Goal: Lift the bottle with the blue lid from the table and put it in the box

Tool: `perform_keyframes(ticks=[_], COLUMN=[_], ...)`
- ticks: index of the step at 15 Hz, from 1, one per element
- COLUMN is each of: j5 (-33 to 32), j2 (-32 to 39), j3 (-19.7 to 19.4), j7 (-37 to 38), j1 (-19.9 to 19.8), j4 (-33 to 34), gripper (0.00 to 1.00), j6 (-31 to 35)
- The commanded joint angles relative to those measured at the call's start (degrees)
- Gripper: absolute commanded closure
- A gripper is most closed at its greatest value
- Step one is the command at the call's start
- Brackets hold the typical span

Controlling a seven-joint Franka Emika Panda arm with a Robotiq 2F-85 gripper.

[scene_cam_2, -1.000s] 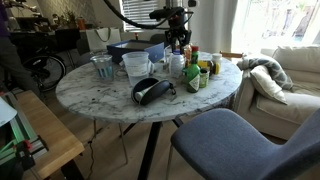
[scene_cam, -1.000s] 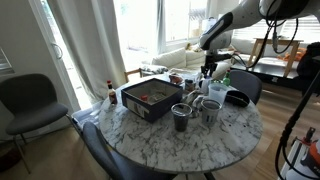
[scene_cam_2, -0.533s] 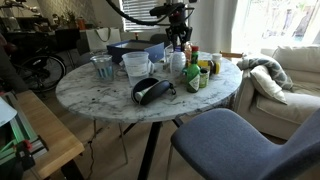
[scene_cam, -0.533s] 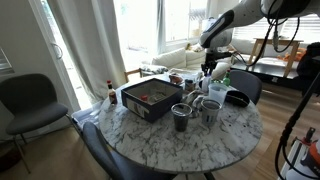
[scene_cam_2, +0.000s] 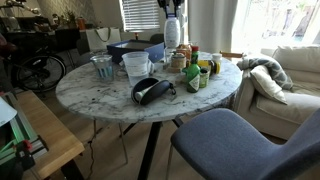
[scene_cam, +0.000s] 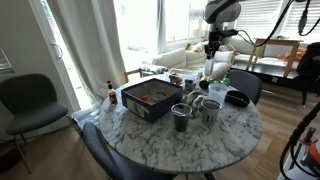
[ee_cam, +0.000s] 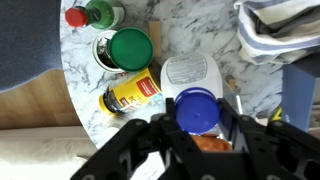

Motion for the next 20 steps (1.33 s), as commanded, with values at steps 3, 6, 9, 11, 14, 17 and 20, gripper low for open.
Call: perform_keyframes(ticks=[3,6,9,11,14,17,20], j5=[3.50,4.27,5.26,5.30,4.52,3.41,2.56], j2=[-14.75,-13.15,-15.66,-15.85,-18.99,-22.71,-24.24], j3=[2.36,1.15,1.11,0.99,3.51,6.65,10.82], j7=[-12.14,-11.38,-12.99,-13.35,-14.44,-14.77,-14.10], j1=[2.82,4.62,5.64,5.62,8.42,13.17,19.05], j4=[-14.23,-11.32,-14.08,-14.52,-18.77,-21.64,-23.40], gripper=[0.81,0.56,0.56,0.56,0.81,0.81,0.81], j6=[-1.71,-3.79,-4.59,-4.58,0.03,3.88,8.98])
